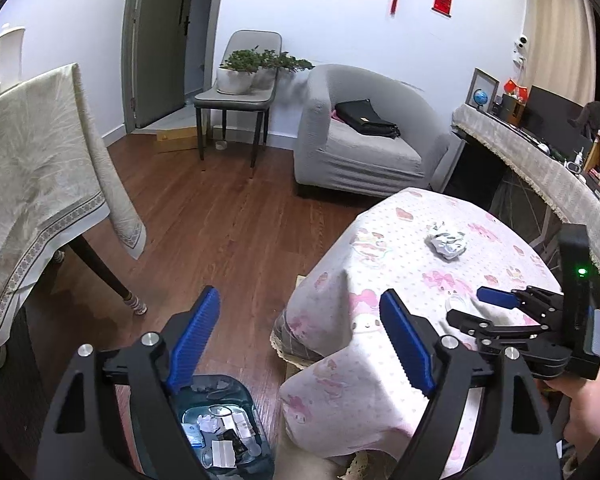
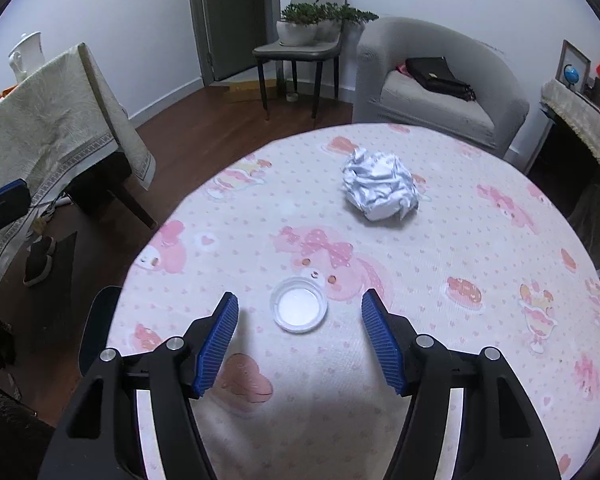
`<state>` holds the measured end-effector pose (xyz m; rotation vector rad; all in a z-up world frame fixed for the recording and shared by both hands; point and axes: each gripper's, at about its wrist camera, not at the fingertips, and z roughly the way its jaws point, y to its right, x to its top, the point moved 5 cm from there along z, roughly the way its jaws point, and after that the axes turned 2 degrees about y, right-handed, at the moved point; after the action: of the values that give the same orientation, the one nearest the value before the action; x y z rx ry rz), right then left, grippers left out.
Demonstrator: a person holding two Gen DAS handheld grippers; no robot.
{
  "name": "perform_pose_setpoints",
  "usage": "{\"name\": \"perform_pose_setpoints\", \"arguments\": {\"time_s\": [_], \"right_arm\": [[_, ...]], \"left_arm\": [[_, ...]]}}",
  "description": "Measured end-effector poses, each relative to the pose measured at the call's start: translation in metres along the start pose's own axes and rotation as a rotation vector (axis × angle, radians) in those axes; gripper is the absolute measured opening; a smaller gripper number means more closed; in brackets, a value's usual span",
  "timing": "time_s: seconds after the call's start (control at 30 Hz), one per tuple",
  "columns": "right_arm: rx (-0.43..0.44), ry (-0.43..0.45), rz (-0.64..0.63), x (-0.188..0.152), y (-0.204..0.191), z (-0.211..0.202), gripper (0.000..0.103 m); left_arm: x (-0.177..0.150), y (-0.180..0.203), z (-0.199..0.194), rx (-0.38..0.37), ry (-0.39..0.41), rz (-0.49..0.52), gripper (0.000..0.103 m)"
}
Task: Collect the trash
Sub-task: 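Grasp the small clear round lid on the table with the right tool, then grasp the crumpled foil ball with the left tool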
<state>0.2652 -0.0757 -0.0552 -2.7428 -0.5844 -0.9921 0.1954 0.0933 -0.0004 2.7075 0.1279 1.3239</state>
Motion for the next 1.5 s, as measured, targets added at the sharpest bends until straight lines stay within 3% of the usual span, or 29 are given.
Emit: {"name": "perform_pose_setpoints", "arguments": {"time_s": [0.27, 0.4, 0.83, 1.13, 1.5], "right_arm": [[-0.011, -0.009, 0.007, -0.002, 0.006, 0.008, 0.055], [-0.015, 0.0, 0.016, -0.001, 0.011, 0.007, 0.031], [-0.026, 0.023, 0.118, -0.004, 0.065, -0.015, 0.03], [-0.046, 0.034, 0.184, -0.019, 0.116, -0.029, 0.03], [-0.028, 0.047, 0.232, -0.031, 0.147, -0.038, 0.03]], "left_arm": [[0.0, 0.016, 0.008, -0.043, -0.013, 0.001, 0.086], [-0.002, 0.027, 0.014, -0.066, -0.021, 0.017, 0.086], [-0.004, 0.086, 0.04, -0.164, -0.046, 0.045, 0.087], [-0.001, 0.129, 0.076, -0.196, -0.079, 0.102, 0.087], [0.012, 0.162, 0.114, -0.214, -0.107, 0.143, 0.087]]}}
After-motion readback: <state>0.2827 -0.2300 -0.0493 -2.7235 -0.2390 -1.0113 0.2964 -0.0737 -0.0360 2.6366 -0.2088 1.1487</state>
